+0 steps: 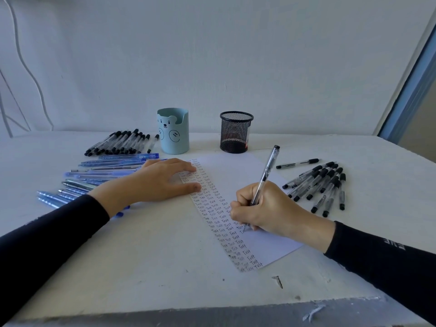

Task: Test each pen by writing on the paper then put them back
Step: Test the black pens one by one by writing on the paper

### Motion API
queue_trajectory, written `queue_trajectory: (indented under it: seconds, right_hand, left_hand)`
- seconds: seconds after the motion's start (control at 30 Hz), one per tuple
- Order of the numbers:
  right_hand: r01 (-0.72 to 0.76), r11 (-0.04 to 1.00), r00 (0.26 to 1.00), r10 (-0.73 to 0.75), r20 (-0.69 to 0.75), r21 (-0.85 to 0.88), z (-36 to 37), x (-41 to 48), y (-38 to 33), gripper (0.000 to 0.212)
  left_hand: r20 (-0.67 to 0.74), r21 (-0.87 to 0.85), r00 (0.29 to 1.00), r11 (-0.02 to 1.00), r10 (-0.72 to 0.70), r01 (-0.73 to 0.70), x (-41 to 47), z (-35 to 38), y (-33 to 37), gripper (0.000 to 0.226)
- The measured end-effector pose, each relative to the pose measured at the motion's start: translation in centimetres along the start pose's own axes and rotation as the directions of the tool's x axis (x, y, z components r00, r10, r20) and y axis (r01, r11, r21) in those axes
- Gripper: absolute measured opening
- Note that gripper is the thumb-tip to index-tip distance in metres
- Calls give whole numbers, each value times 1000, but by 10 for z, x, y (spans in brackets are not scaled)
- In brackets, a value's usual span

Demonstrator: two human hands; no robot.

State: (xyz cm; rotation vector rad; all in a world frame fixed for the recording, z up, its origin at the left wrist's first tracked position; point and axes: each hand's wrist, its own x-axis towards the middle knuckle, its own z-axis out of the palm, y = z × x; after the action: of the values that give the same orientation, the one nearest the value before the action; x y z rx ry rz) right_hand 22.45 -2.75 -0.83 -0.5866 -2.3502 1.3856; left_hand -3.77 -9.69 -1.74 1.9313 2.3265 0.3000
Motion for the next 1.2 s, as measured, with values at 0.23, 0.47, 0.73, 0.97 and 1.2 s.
queue_trajectory:
  seconds: [0.23, 0.47, 0.73, 0.97, 1.2]
  right_hand:
    - [20, 999, 1000, -20, 1, -25, -1, 0, 1, 50]
    - [12, 1000, 1000, -12, 4, -22, -2, 0, 1, 53]
    - [30, 999, 999, -31, -9, -42, -3, 1, 3, 53]
    - [28, 999, 999, -28, -17, -39, -3, 3, 7, 53]
    - [104, 995, 993, -103, -52, 8, -9, 8, 2, 48]
  left_hand:
    - [-2, -4, 1000, 1000, 0, 0, -1, -1, 1, 93]
    - [9, 8, 1000, 1000, -4, 4, 0, 0, 0, 93]
    - [9, 14, 1000, 1000, -1, 1, -1, -1, 3, 95]
    - [-3, 9, 1000, 1000, 12, -12, -1, 0, 1, 94]
    - [3, 16, 1000, 1000, 16, -16, 0, 1, 0, 94]
